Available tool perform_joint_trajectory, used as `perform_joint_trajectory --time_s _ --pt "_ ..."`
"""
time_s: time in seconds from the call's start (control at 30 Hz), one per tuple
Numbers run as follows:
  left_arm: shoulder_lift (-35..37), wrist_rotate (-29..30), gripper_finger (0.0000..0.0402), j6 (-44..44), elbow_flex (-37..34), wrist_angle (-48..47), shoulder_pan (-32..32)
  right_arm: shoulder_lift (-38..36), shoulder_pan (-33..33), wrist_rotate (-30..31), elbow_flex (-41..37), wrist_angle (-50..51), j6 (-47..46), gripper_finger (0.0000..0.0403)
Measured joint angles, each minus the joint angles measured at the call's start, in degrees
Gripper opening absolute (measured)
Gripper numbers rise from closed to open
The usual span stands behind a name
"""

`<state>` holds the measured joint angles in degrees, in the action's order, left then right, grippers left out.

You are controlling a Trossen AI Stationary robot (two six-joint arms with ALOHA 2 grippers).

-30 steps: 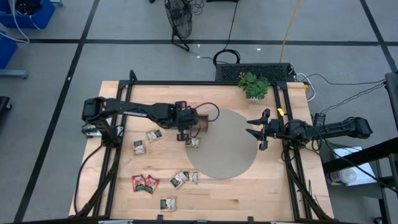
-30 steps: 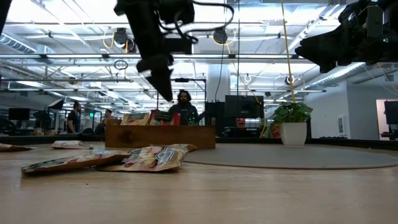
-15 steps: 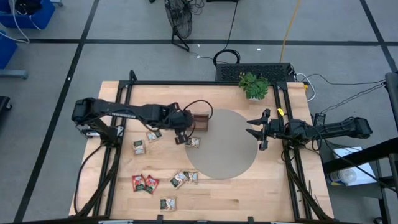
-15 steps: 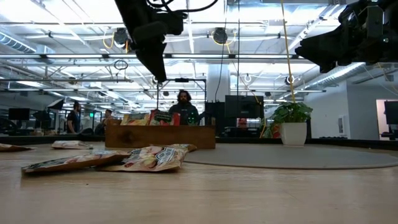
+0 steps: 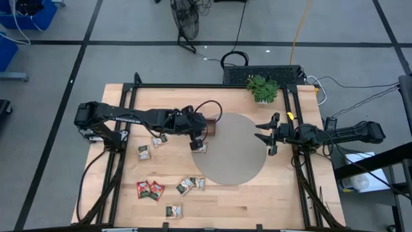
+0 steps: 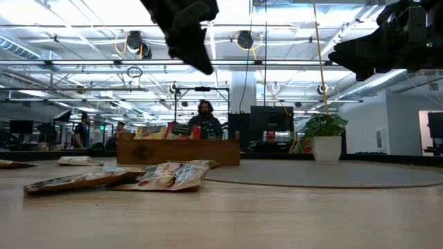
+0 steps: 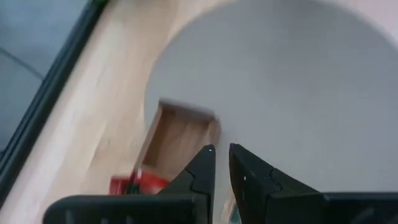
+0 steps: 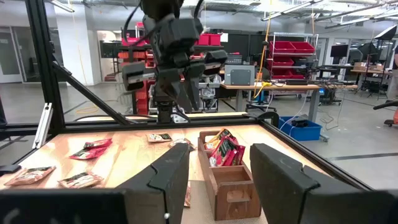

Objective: Pick & Place Tea
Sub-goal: Put the red tea bag into the middle section of the wooden organizer

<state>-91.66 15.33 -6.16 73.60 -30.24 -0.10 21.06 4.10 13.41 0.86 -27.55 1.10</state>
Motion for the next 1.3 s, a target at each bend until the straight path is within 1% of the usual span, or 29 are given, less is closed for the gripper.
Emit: perform_joint_trajectory --time_s 0.53,0.67,0.83,0.93,1.0,1.1,1.2,1.3 --pt "0.00 0.11 0.0051 -0.01 0.00 26.56 0.00 0.02 0.02 -0.02 0.00 -0.01 0.00 0.0155" --pt "0.00 0.19 0.0051 -0.06 -0.09 30.19 0.00 0.00 0.02 0.00 0.00 -0.02 0.00 0.0155" --pt "0.00 0.20 0.0051 -0.12 -1.20 29.00 -0.09 0.00 0.02 -0.01 0.00 -0.02 0.00 0.0155" --pt "0.00 0.15 0.0051 -0.10 -5.71 33.01 0.28 0.00 0.00 -0.02 0.00 0.00 0.00 0.0155" --pt "0.55 0.14 0.0051 -0.10 -10.75 40.60 0.59 0.02 0.02 0.00 0.00 0.00 0.00 0.0155" --pt "1.29 0.18 0.0051 -0.14 -19.10 55.97 0.85 0.01 0.01 -0.01 0.00 -0.02 0.00 0.0155" --pt "1.02 0.20 0.0051 -0.12 -27.45 65.44 0.25 0.00 0.00 0.00 -0.02 -0.04 0.00 0.0155" --pt "1.19 0.15 0.0051 -0.45 -33.38 74.32 -1.26 0.00 0.02 0.00 0.00 -0.01 0.00 0.0155"
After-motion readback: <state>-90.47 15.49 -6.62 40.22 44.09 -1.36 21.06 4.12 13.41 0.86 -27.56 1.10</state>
